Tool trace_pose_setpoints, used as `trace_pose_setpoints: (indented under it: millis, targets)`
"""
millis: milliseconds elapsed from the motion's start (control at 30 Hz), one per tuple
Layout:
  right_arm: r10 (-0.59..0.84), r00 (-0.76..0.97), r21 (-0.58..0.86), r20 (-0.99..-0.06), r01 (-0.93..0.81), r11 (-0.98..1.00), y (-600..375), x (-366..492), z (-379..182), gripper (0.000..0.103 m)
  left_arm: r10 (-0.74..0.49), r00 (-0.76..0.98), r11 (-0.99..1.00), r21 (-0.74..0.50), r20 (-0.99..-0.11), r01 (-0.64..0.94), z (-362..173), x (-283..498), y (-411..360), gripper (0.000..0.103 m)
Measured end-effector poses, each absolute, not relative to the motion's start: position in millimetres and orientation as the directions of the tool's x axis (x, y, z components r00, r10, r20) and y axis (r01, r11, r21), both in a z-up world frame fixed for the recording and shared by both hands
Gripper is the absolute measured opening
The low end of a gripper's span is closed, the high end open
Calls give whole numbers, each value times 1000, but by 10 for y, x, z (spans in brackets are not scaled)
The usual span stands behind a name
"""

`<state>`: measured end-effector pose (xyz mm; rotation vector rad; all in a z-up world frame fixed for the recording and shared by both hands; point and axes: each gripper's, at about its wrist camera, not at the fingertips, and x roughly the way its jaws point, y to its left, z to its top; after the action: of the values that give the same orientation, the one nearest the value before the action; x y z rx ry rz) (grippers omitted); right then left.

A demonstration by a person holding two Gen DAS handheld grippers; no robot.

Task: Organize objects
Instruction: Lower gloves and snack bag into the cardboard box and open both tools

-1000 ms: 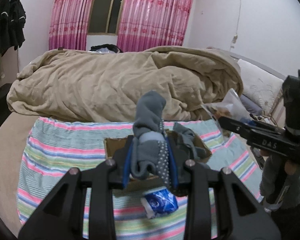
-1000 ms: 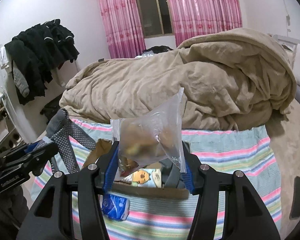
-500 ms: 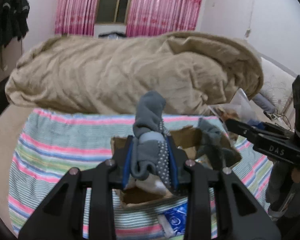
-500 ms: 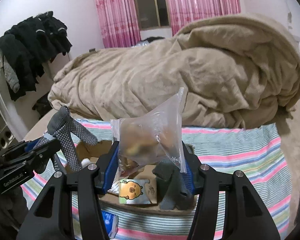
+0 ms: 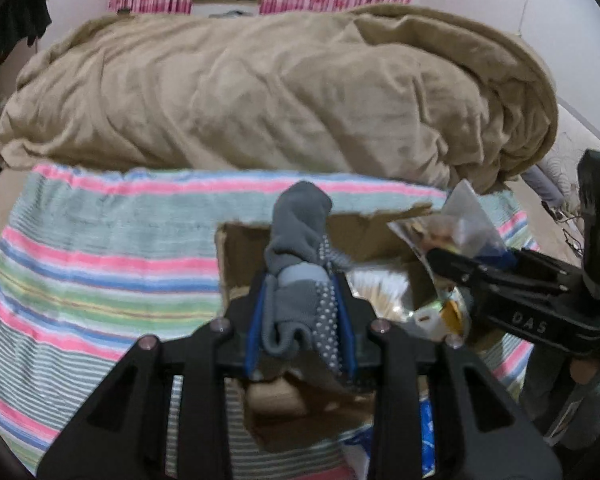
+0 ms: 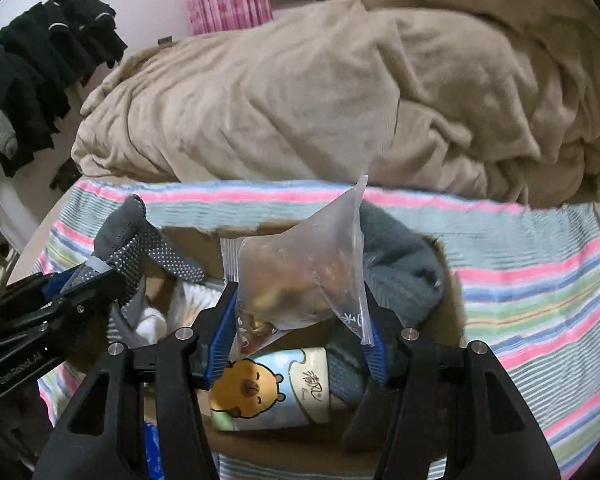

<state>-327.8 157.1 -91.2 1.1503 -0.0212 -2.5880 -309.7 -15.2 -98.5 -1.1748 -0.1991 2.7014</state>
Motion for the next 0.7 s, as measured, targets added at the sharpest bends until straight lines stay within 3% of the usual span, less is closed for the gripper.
trace_pose_setpoints:
  millis: [267, 333, 433, 533, 700]
  targets:
    - [-270, -639, 102, -720, 288, -952, 1519, -3268, -980, 61, 202, -670, -979, -165, -714, -118, -1043, -3109, -130, 39]
    - [-279, -641, 112, -715, 289, -951, 1523, -3253, -958, 66, 208, -669, -978, -174, -713, -119, -1030, -3096, -125, 40]
    - [-307, -645, 133, -700, 305, -943, 1524, -3195, -893, 78, 230, -670, -972, -194, -706, -129, -985, -3051, -114, 49]
    - [-308, -652, 135, -693, 302, -944, 1531, -3130, -844, 82, 222, -691, -974, -193, -688, -121, -895, -2954, -102, 70]
    - [-307, -674, 148, -672, 285, -947, 1614, -3020, -728, 82, 219, -721, -974, -192, -657, -121, -694, -2740, -106, 74]
